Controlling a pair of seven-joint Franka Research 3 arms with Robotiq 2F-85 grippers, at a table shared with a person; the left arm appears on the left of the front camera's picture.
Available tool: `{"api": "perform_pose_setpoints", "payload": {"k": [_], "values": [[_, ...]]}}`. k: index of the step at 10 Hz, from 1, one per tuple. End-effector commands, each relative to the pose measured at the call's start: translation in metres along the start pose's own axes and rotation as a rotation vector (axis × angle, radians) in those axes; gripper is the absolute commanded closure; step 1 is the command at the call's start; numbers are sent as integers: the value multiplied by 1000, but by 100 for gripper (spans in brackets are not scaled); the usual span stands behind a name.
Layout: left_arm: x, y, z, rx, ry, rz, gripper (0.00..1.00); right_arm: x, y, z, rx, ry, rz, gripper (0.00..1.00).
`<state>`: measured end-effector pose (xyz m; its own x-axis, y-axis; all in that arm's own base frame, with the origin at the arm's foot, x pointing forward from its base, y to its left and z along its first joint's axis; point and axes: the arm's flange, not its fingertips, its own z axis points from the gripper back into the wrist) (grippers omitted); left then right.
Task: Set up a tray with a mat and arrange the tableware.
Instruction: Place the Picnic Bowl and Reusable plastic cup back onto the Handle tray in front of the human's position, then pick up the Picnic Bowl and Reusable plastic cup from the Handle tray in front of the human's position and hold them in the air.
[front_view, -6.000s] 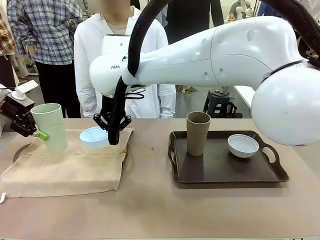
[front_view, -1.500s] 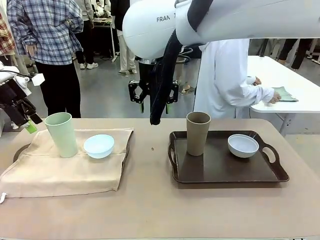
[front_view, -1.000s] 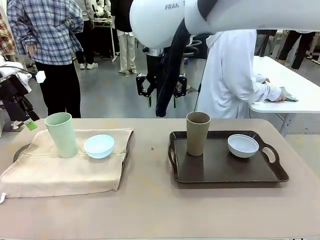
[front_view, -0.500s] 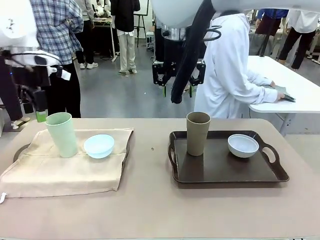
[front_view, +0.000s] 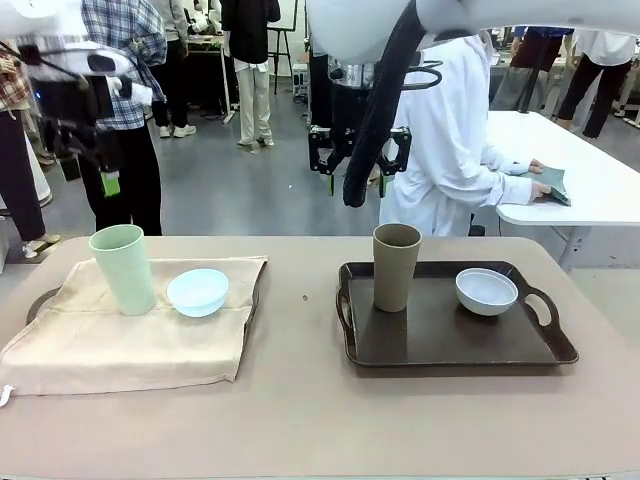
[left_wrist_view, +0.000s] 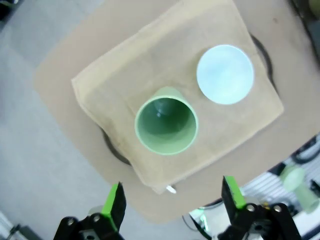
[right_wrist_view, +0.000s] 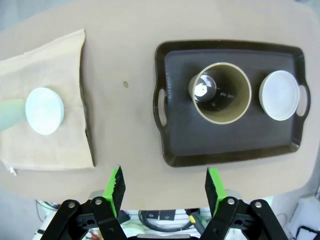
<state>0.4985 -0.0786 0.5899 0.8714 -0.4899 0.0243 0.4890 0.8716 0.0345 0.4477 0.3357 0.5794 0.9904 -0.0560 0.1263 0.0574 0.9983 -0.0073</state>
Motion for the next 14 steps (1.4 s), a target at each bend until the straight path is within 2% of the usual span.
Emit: {"api": "perform_pose_setpoints", "payload": {"k": [1,13,14], "values": [[9,-1,-24,-24,73,-15,0,-5,-3,5,-4,-4,-3,17],[10,0,-28,-28,63,-10,0,-3,0,6,2,-8,2,17],[3,-11,-16,-71,53,42,0,-17,-31,13,18,-45,-28,17]]}}
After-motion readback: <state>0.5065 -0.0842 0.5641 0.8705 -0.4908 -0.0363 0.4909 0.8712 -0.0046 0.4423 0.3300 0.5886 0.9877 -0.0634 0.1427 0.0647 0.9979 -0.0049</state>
